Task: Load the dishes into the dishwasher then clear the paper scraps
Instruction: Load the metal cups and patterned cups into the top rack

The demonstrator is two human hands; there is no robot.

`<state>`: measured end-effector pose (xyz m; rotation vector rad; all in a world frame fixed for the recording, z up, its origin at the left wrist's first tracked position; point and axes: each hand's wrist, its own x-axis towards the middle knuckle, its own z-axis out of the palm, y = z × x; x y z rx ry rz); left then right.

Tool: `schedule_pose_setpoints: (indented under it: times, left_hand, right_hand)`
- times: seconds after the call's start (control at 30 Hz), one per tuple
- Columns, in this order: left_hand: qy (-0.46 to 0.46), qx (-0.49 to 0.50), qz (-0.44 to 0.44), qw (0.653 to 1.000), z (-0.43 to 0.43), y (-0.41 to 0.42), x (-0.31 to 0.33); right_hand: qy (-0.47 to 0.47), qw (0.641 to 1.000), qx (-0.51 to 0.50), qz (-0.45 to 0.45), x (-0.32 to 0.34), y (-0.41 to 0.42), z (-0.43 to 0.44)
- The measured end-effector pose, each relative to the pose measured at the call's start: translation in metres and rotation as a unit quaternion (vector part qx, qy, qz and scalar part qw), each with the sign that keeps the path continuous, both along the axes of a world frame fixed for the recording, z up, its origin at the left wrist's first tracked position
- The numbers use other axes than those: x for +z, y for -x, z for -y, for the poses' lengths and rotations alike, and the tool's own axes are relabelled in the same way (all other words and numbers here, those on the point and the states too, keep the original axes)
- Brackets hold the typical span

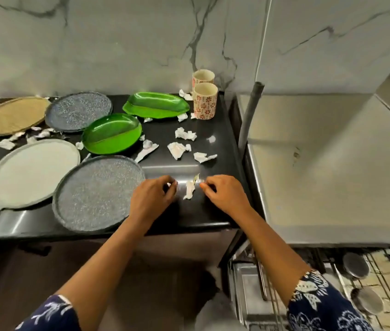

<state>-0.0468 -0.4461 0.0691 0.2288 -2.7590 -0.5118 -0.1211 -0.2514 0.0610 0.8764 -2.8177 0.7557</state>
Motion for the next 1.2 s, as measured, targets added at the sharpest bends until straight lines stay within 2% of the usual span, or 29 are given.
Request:
schedule_pose_setpoints:
  times: [0.13,0.27,0.37,0.53,0.67,0.73,0.83,1.0,1.07,1.2]
  left_hand:
    - [-0.092,0.020,-0.054,0.994,0.003,0.078,0.019]
    - [-0.177,-0.004,0.009,0.984,0.014,0.168,0.022]
    - [-0.215,0.007,0.034,0.976,0.015,0.218,0.022]
    - [-0.258,0.001,0.031,0.966,0.011,0.283,0.026]
    - [-0.293,-0.036,0.032,0.955,0.005,0.310,0.022]
    - [-0.318,-0.037,0.014,0.947,0.003,0.314,0.018]
    - [-0.344,-0.042,-0.013,0.938,0.001,0.312,0.019]
    - [-0.360,-0.047,-0.068,0.929,0.015,0.308,0.026]
    - [-0.366,-0.027,-0.089,0.926,0.023,0.306,0.032]
    - [-0.364,0.021,-0.112,0.924,0.040,0.303,0.042]
  right_hand:
    - [0.156,0.984,-0.060,0.056,0.013,0.074,0.014]
    - [0.203,0.956,-0.124,0.171,0.026,0.155,0.035]
    - [0.278,0.911,-0.155,0.261,0.031,0.197,0.051]
    - [0.427,0.807,-0.198,0.357,0.031,0.242,0.072]
    - [0.466,0.781,-0.184,0.372,0.033,0.255,0.074]
    - [0.479,0.777,-0.176,0.369,0.032,0.256,0.073]
    - [0.471,0.791,-0.184,0.345,0.026,0.257,0.071]
    - [0.431,0.850,-0.179,0.245,0.036,0.275,0.070]
    - [0.428,0.861,-0.181,0.209,0.043,0.290,0.075]
    - [0.363,0.881,-0.174,0.249,0.039,0.325,0.094]
